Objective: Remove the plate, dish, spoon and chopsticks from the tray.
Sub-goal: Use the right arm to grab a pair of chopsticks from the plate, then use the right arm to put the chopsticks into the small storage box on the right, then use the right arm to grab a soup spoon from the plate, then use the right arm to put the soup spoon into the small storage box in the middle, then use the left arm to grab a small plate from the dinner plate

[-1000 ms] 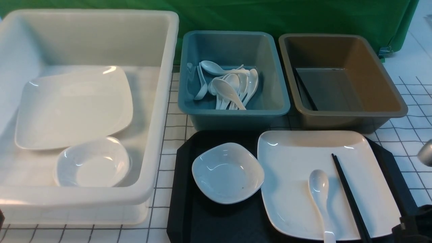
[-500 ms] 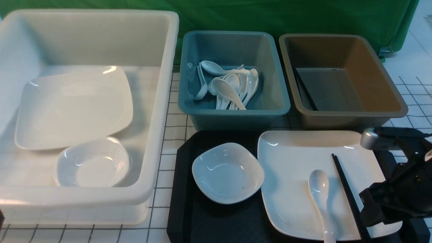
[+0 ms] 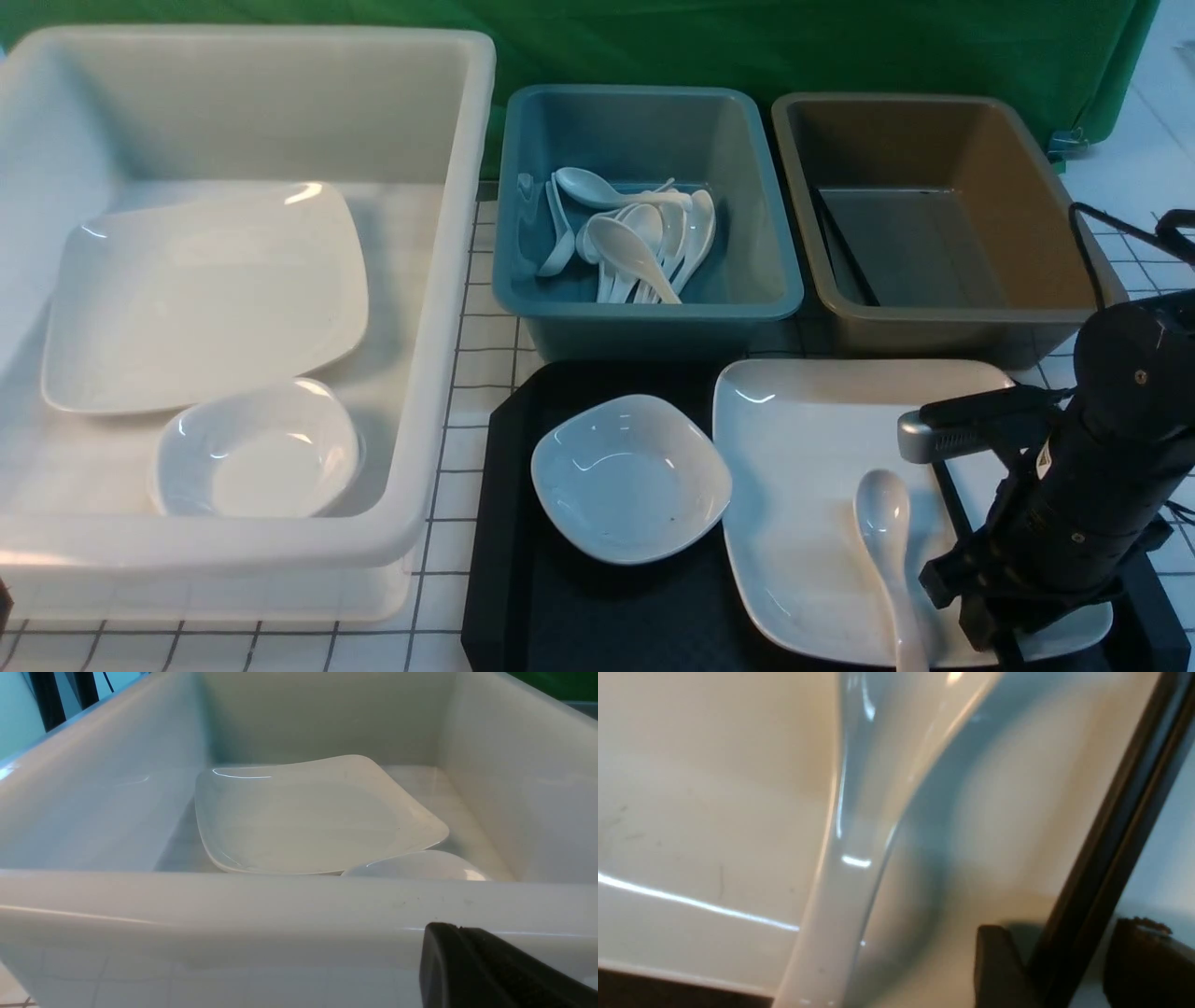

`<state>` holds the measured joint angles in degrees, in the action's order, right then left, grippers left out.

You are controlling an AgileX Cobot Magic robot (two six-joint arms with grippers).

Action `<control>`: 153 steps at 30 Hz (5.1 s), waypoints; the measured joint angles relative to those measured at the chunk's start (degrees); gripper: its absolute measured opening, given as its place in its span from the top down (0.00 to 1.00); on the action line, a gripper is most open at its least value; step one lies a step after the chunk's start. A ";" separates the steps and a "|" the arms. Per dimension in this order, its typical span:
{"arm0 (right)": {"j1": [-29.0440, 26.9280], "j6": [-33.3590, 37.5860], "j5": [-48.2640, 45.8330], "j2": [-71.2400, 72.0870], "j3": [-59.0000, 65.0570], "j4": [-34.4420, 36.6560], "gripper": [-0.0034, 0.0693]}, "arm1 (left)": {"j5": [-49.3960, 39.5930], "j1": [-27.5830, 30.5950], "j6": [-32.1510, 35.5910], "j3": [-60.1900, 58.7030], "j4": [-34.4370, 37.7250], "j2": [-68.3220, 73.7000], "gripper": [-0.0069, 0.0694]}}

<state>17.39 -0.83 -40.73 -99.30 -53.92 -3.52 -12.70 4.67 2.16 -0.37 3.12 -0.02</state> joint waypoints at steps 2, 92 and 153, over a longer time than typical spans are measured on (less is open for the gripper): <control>0.00 0.00 0.06 0.00 -0.07 0.00 0.49 | 0.00 0.00 0.00 0.00 0.00 0.00 0.88; 12.02 -15.82 -5.87 2.45 -7.16 1.02 0.39 | 0.00 0.00 0.14 0.00 0.00 0.00 0.88; 11.97 3.87 -24.19 -16.08 -73.69 1.20 0.86 | 0.00 0.00 0.14 0.00 0.00 0.00 0.88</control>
<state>29.36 3.03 -64.93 -115.39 -127.61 -2.32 -12.70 4.67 2.30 -0.37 3.12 -0.02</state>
